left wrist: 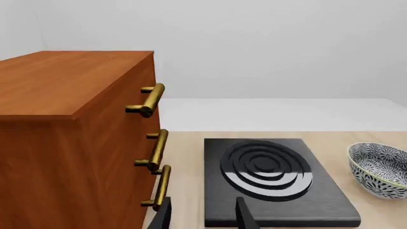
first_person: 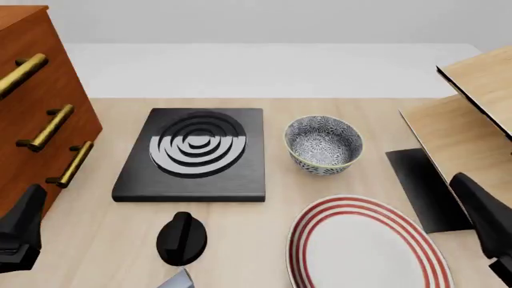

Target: Pick up the cream cheese and put it in the bowl.

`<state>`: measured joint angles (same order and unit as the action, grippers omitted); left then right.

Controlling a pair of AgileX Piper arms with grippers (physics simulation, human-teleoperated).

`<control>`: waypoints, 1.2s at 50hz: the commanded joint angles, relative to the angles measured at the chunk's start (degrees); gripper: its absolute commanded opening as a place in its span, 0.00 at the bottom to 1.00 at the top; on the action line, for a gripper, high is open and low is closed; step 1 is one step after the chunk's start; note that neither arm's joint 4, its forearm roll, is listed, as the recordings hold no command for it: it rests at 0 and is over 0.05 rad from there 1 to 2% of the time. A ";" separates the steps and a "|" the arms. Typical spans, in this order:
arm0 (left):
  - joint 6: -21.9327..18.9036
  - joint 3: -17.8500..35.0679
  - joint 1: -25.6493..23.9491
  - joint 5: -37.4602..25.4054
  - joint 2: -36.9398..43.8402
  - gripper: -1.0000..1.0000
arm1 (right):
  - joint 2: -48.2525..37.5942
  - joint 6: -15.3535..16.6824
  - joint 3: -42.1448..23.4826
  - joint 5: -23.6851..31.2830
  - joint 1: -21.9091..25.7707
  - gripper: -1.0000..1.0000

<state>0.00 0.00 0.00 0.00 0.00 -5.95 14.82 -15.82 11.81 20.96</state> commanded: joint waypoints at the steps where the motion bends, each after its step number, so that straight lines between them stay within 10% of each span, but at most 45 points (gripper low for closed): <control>1: 0.00 0.00 0.00 0.00 0.00 1.00 | -4.43 3.19 -6.84 4.88 9.58 1.00; 30: 0.00 0.00 0.00 0.00 0.00 1.00 | -26.62 7.39 -14.88 6.01 35.74 1.00; 60: 0.00 0.00 0.00 0.00 0.00 1.00 | -51.70 2.16 -18.74 -1.73 50.65 1.00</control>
<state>0.00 0.00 0.00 0.00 0.00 -51.32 18.32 -33.14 11.62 67.88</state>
